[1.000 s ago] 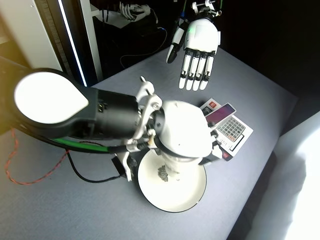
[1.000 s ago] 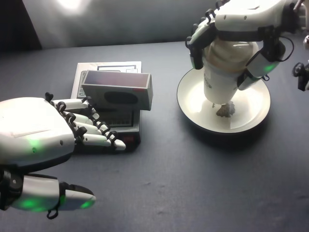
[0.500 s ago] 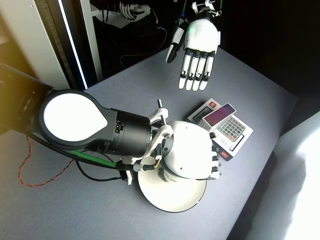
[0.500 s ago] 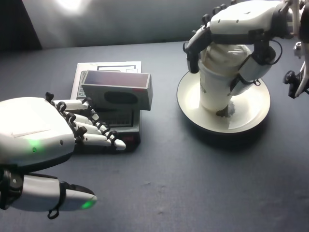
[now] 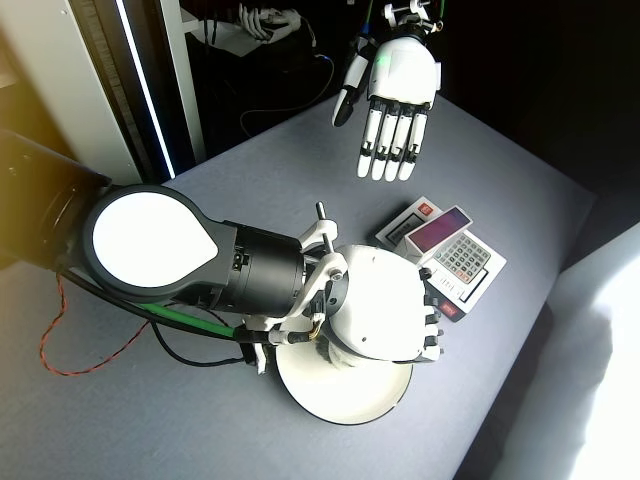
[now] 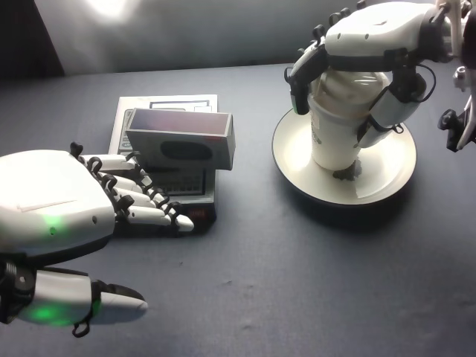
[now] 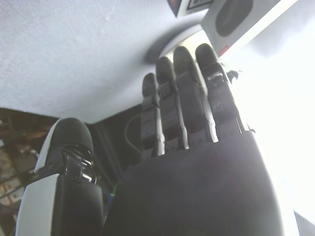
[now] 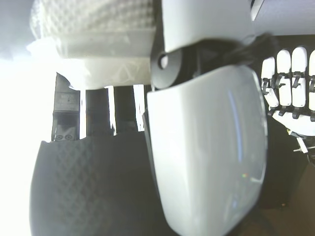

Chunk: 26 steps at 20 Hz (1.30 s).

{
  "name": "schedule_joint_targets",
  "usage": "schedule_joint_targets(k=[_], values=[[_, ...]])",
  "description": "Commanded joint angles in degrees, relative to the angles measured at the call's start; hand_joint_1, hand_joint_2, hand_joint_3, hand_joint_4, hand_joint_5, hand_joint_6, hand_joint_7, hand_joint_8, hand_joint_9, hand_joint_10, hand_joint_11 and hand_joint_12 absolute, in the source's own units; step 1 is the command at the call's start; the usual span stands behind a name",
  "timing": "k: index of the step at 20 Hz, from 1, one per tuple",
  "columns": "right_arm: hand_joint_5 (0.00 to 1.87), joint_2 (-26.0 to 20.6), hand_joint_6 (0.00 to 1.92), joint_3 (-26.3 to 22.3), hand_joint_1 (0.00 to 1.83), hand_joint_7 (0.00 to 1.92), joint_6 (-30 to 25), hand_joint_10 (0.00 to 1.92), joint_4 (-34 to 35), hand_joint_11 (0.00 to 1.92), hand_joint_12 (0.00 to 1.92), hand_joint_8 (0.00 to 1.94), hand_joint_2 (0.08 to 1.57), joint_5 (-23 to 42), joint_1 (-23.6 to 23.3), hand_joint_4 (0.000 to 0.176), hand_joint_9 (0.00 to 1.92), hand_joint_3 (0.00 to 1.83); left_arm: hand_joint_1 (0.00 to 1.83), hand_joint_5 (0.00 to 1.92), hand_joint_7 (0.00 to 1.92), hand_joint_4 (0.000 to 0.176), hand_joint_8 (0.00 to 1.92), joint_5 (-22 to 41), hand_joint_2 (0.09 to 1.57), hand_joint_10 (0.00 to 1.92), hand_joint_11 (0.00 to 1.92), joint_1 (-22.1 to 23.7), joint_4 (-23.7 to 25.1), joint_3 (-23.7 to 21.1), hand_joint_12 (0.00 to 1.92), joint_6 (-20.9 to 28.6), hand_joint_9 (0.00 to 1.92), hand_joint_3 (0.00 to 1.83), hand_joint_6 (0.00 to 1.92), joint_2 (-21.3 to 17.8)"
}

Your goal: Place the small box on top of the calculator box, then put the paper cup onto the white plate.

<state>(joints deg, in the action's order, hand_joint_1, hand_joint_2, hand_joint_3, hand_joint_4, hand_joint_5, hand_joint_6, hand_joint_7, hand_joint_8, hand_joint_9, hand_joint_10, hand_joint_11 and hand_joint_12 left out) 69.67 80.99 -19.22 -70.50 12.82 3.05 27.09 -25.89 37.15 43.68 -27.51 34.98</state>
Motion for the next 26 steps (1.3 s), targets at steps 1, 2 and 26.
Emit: schedule_joint_targets(k=[1, 2, 26], values=[[0.85, -0.48, 1.29, 0.23, 1.47, 0.80, 0.31, 1.30, 0.68, 0.63, 1.72, 1.15, 1.19, 1.42, 0.14, 0.000, 0.66, 0.00, 0.21, 0.34, 0.42, 0.000, 0.00, 5.07, 1.31, 0.00, 0.10, 0.59, -1.07, 0.17, 0.60, 0.08, 0.39, 0.00, 0.00, -0.72], [0.83, -0.50, 1.31, 0.23, 1.47, 0.79, 0.31, 1.32, 0.75, 0.63, 1.72, 1.17, 1.20, 1.51, 0.10, 0.000, 0.65, 0.00, 0.22, 0.34, 0.42, 0.000, 0.00, 5.07, 1.31, 0.00, 0.10, 0.59, -1.07, 0.17, 0.60, 0.08, 0.39, 0.00, 0.00, -0.72], [0.25, -0.54, 0.00, 0.60, 1.01, 0.32, 0.79, 0.00, 0.93, 0.00, 1.09, 0.00, 0.98, 1.99, -0.18, 0.000, 0.33, 0.01, 0.21, 0.34, 0.42, 0.000, 0.00, 5.09, 1.30, 0.00, 0.10, 0.48, -0.51, 0.17, 0.59, 0.39, 0.39, 0.00, 0.00, -0.72]])
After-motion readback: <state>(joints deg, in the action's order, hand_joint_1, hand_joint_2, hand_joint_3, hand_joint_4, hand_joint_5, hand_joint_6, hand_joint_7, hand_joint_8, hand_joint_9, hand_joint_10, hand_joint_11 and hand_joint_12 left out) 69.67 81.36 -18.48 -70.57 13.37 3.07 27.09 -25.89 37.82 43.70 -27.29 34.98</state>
